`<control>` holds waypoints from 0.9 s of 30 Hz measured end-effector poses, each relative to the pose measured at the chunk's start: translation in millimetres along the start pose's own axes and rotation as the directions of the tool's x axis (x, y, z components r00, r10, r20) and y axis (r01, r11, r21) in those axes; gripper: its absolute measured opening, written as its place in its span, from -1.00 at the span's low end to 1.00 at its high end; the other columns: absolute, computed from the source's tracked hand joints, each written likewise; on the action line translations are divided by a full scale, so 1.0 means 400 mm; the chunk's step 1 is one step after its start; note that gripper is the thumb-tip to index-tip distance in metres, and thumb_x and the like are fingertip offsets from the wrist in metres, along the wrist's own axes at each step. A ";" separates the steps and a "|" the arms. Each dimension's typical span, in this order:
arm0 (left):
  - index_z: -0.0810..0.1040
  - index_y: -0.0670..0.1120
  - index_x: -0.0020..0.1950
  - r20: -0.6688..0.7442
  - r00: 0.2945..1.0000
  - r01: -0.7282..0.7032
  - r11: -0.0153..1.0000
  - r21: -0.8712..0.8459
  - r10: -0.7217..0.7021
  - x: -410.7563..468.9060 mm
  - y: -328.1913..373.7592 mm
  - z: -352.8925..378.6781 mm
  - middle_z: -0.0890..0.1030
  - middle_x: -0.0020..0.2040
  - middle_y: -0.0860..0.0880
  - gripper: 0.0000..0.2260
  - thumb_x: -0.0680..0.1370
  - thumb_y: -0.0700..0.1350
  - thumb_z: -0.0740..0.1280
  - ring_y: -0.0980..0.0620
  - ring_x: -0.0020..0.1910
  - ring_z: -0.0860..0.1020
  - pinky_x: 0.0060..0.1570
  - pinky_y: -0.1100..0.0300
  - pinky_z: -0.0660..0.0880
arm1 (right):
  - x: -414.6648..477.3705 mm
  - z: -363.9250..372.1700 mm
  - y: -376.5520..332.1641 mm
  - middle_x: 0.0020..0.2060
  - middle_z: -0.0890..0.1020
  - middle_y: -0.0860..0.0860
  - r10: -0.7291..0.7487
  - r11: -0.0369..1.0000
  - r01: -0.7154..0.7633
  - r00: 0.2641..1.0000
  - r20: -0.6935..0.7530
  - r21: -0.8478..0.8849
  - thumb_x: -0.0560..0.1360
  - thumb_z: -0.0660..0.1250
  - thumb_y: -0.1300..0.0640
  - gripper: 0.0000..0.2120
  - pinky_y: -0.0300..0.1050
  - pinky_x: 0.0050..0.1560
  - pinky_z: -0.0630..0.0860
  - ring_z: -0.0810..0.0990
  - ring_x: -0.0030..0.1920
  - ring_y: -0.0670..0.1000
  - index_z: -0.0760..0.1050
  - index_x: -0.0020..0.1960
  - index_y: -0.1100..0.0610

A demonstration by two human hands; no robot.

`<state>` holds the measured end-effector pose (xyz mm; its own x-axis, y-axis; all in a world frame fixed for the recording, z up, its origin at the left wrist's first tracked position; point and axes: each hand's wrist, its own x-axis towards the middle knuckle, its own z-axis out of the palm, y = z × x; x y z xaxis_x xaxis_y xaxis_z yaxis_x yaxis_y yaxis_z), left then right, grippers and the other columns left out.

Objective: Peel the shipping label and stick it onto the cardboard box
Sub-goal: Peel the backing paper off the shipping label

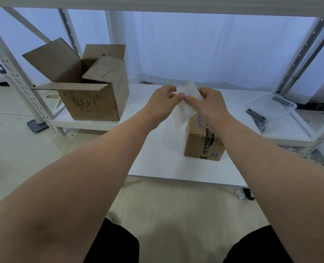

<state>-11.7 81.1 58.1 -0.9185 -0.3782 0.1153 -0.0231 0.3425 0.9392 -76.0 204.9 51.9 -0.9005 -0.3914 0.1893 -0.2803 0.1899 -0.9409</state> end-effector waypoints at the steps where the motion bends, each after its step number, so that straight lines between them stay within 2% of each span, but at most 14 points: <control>1: 0.50 -0.13 0.16 0.013 1.000 0.009 1.000 0.026 -0.010 0.001 -0.004 0.002 0.56 -0.09 0.00 -0.80 0.58 -0.08 0.27 0.14 -0.20 0.50 -0.24 0.40 0.40 | 0.002 0.001 0.002 -0.05 0.63 0.14 -0.004 1.000 0.003 1.000 -0.016 -0.026 0.45 0.42 0.12 -0.78 -0.16 -0.10 0.51 0.59 -0.09 0.03 0.55 0.04 0.20; 3: 0.56 -0.14 0.02 0.037 0.999 0.029 0.997 0.073 -0.032 0.000 -0.009 0.006 0.54 -0.14 -0.01 -0.84 0.58 -0.08 0.28 0.10 -0.21 0.46 -0.20 0.32 0.39 | 0.004 0.003 0.004 -0.08 0.65 0.15 0.003 0.998 -0.004 1.000 -0.019 -0.066 0.45 0.41 0.15 -0.82 -0.16 -0.09 0.54 0.61 -0.15 0.02 0.55 0.03 0.17; 6: 0.60 -0.15 0.00 0.041 0.999 0.029 0.997 0.074 -0.032 0.000 -0.013 0.004 0.59 -0.10 -0.03 -0.87 0.55 -0.12 0.32 0.11 -0.14 0.50 -0.16 0.32 0.41 | 0.001 0.004 0.002 -0.20 0.64 0.11 0.035 0.999 -0.034 0.999 0.037 -0.020 0.45 0.39 0.25 -0.86 -0.06 0.02 0.62 0.65 -0.25 0.01 0.54 0.01 0.20; 10: 0.54 -0.14 0.04 0.118 0.991 0.062 0.998 -0.030 -0.058 -0.006 -0.015 -0.003 0.65 -0.12 -0.04 -0.88 0.52 -0.18 0.36 0.10 -0.14 0.58 -0.13 0.33 0.47 | 0.000 0.000 0.006 -0.30 0.64 0.06 0.032 0.999 -0.034 0.996 0.088 0.024 0.45 0.35 0.34 -0.84 -0.02 0.07 0.61 0.67 -0.22 0.03 0.53 0.02 0.23; 13: 0.49 -0.14 0.08 0.147 0.987 0.068 0.997 -0.048 -0.060 -0.010 -0.023 0.001 0.65 -0.12 -0.07 -0.85 0.53 -0.20 0.35 0.05 -0.14 0.57 -0.10 0.24 0.46 | -0.002 0.007 0.008 -0.33 0.64 0.03 0.019 0.999 -0.022 0.996 0.083 0.031 0.44 0.35 0.35 -0.85 -0.07 0.04 0.61 0.67 -0.25 -0.03 0.54 -0.01 0.20; 15: 0.48 -0.13 0.09 0.110 0.992 0.071 0.996 -0.052 -0.065 -0.008 -0.022 0.000 0.66 -0.08 -0.11 -0.86 0.55 -0.18 0.33 0.02 -0.12 0.59 -0.10 0.20 0.48 | -0.003 0.014 0.006 -0.34 0.62 0.02 0.005 1.000 -0.006 0.998 0.066 0.023 0.44 0.33 0.34 -0.85 -0.20 -0.08 0.60 0.65 -0.30 -0.09 0.54 -0.03 0.16; 17: 0.50 -0.12 0.09 0.086 0.992 0.100 0.991 -0.089 -0.092 -0.002 -0.022 -0.002 0.66 -0.07 -0.10 -0.87 0.56 -0.15 0.30 -0.02 -0.10 0.60 -0.04 0.14 0.53 | -0.004 0.016 0.002 -0.32 0.61 0.01 -0.001 1.000 0.001 0.998 0.059 0.009 0.46 0.30 0.33 -0.84 -0.33 -0.20 0.57 0.62 -0.34 -0.15 0.54 0.00 0.16; 20: 0.50 -0.13 0.10 0.116 0.982 0.168 0.967 -0.194 -0.147 0.003 -0.022 -0.004 0.64 -0.01 -0.13 -0.86 0.61 -0.13 0.21 -0.07 -0.02 0.62 0.09 0.08 0.57 | -0.004 0.011 0.002 -0.27 0.59 0.02 0.001 1.000 -0.003 0.997 0.075 0.025 0.47 0.33 0.32 -0.80 -0.36 -0.21 0.57 0.58 -0.30 -0.15 0.54 0.09 0.21; 21: 0.49 -0.15 0.13 0.132 0.978 0.186 0.956 -0.227 -0.159 0.003 -0.022 -0.006 0.64 0.01 -0.14 -0.84 0.62 -0.16 0.18 -0.07 0.00 0.62 0.08 0.11 0.57 | -0.004 0.008 0.003 -0.23 0.58 0.03 -0.001 1.000 -0.001 0.997 0.081 0.027 0.47 0.36 0.30 -0.78 -0.34 -0.18 0.58 0.57 -0.28 -0.14 0.54 0.11 0.21; 24: 0.45 -0.22 0.24 0.174 0.969 0.224 0.920 -0.322 -0.175 -0.002 -0.013 -0.013 0.60 -0.07 -0.14 -0.77 0.59 -0.28 0.18 -0.02 -0.13 0.61 -0.04 0.19 0.61 | -0.002 0.000 0.001 -0.11 0.55 0.09 -0.005 0.999 0.002 0.996 0.092 0.032 0.47 0.39 0.26 -0.76 -0.32 -0.17 0.61 0.56 -0.23 -0.10 0.53 0.14 0.20; 27: 0.42 -0.20 0.22 0.209 0.963 0.240 0.888 -0.393 -0.168 -0.008 -0.003 -0.014 0.59 -0.01 -0.16 -0.78 0.57 -0.31 0.22 -0.01 -0.12 0.61 0.03 0.15 0.60 | -0.004 -0.003 0.001 -0.07 0.55 0.09 0.004 0.999 -0.009 0.995 0.098 0.046 0.45 0.42 0.25 -0.70 -0.36 -0.20 0.59 0.56 -0.14 -0.04 0.52 0.17 0.19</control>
<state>-6.6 77.1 58.2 -0.9635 -0.2421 -0.1145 -0.0861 -0.1250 0.9884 -75.1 206.5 51.6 -0.8647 -0.4772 0.1568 -0.2570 0.1521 -0.9544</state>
